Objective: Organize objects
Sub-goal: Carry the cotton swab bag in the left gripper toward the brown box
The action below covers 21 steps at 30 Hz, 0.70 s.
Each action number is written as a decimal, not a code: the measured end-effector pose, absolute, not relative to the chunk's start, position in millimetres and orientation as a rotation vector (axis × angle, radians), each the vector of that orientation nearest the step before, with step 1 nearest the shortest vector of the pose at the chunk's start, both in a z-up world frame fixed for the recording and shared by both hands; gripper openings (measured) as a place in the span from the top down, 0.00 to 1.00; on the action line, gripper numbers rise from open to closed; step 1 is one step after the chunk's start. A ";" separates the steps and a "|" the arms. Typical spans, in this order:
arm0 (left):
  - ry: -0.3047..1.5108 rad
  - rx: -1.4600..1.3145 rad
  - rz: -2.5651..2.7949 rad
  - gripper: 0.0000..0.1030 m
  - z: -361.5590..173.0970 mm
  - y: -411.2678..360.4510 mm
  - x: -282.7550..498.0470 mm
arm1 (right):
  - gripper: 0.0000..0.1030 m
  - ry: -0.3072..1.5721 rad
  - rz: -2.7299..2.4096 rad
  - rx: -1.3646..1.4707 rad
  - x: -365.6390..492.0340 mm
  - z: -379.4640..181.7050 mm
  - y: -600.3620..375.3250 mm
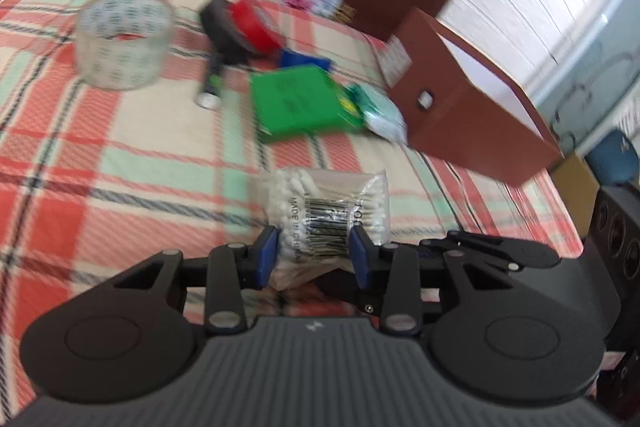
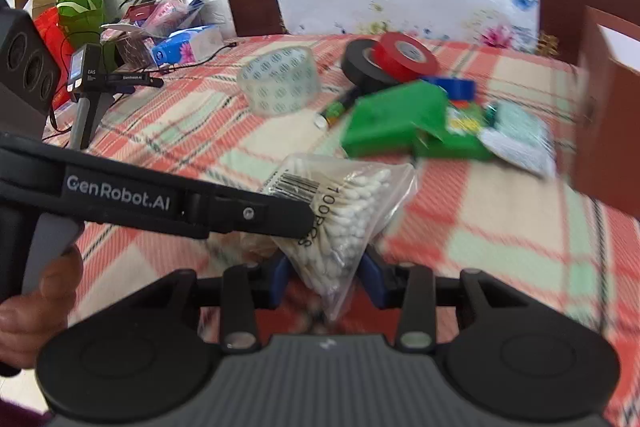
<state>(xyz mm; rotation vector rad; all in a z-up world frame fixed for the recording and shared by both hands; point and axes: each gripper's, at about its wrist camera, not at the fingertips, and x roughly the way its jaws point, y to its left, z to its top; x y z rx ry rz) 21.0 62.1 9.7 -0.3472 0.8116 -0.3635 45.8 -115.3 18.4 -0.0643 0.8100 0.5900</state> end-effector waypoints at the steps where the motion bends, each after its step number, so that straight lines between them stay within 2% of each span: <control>1: 0.819 -0.332 -0.381 0.60 9.9 53.9 19.4 | 0.64 0.814 0.578 -0.066 39.8 20.5 -122.4; 7: 0.843 -0.255 -0.438 0.58 9.9 25.2 15.5 | 0.64 0.821 0.520 -0.091 15.7 22.2 -152.6; 8: 0.842 -0.236 -0.429 0.53 11.0 20.5 16.4 | 0.63 0.817 0.521 -0.097 13.8 21.6 -154.5; 9: 0.837 -0.217 -0.410 0.42 12.1 18.4 17.1 | 0.60 0.804 0.518 -0.108 11.8 21.1 -154.8; 10: 0.825 -0.196 -0.379 0.35 13.7 19.3 16.3 | 0.54 0.786 0.508 -0.125 8.5 21.2 -154.8; 11: 0.811 -0.180 -0.338 0.22 14.7 20.8 15.6 | 0.36 0.768 0.497 -0.149 5.6 20.8 -153.5; 12: 0.805 -0.179 -0.302 0.16 15.5 22.9 14.9 | 0.27 0.751 0.493 -0.166 4.2 20.5 -151.9; 13: 0.812 -0.191 -0.290 0.16 14.4 26.2 16.9 | 0.25 0.741 0.501 -0.177 3.9 18.6 -150.0; 14: 0.833 -0.214 -0.301 0.20 11.1 28.8 20.6 | 0.24 0.742 0.519 -0.188 4.5 14.7 -147.5; 15: 0.863 -0.234 -0.314 0.29 6.6 27.2 24.3 | 0.20 0.746 0.530 -0.203 6.3 10.3 -143.1; 16: 0.875 -0.230 -0.321 0.30 2.7 26.0 25.8 | 0.15 0.727 0.527 -0.217 5.8 7.1 -138.9; 17: 0.857 -0.197 -0.326 0.37 3.4 22.4 22.2 | 0.12 0.708 0.528 -0.225 5.4 4.7 -135.3; 18: 0.859 -0.176 -0.362 0.58 3.6 17.8 20.9 | 0.12 0.703 0.530 -0.225 6.1 3.2 -132.3; 19: 0.880 -0.186 -0.412 0.65 3.1 14.6 22.5 | 0.14 0.700 0.532 -0.214 7.8 3.2 -131.9; 21: 0.880 -0.123 -0.397 0.71 4.3 3.3 19.9 | 0.29 0.690 0.513 -0.185 11.6 5.2 -137.2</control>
